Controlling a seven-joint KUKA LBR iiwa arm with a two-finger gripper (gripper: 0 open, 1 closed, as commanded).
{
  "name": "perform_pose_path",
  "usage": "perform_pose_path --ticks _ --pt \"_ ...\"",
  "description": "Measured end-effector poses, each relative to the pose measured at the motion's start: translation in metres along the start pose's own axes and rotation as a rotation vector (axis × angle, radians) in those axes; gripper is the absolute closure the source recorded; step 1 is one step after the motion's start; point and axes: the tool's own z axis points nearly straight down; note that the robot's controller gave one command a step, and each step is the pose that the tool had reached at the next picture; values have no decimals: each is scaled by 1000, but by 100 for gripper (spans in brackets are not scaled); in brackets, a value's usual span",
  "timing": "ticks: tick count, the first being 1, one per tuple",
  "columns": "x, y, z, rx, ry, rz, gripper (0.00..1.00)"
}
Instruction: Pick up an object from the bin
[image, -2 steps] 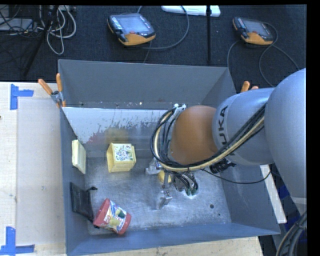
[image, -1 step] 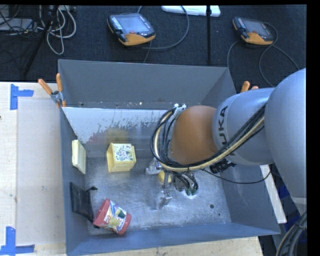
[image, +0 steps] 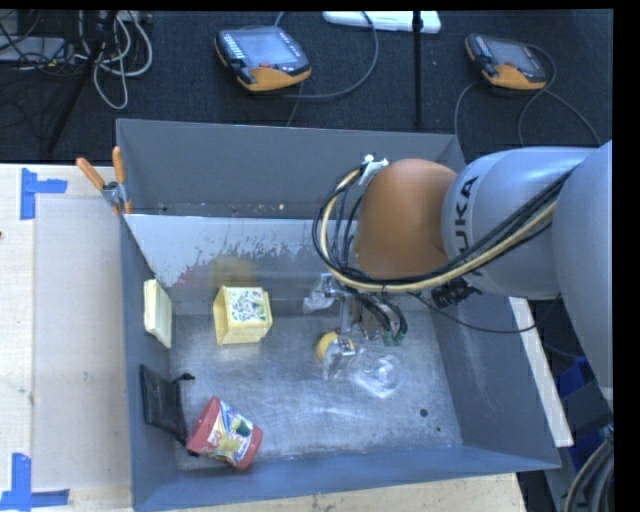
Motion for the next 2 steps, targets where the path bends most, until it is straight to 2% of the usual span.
perform_pose_path --ticks 1,2 --pt "-17 10 3 1 -11 9 0" --pt "-18 -27 28 -2 -1 110 0"
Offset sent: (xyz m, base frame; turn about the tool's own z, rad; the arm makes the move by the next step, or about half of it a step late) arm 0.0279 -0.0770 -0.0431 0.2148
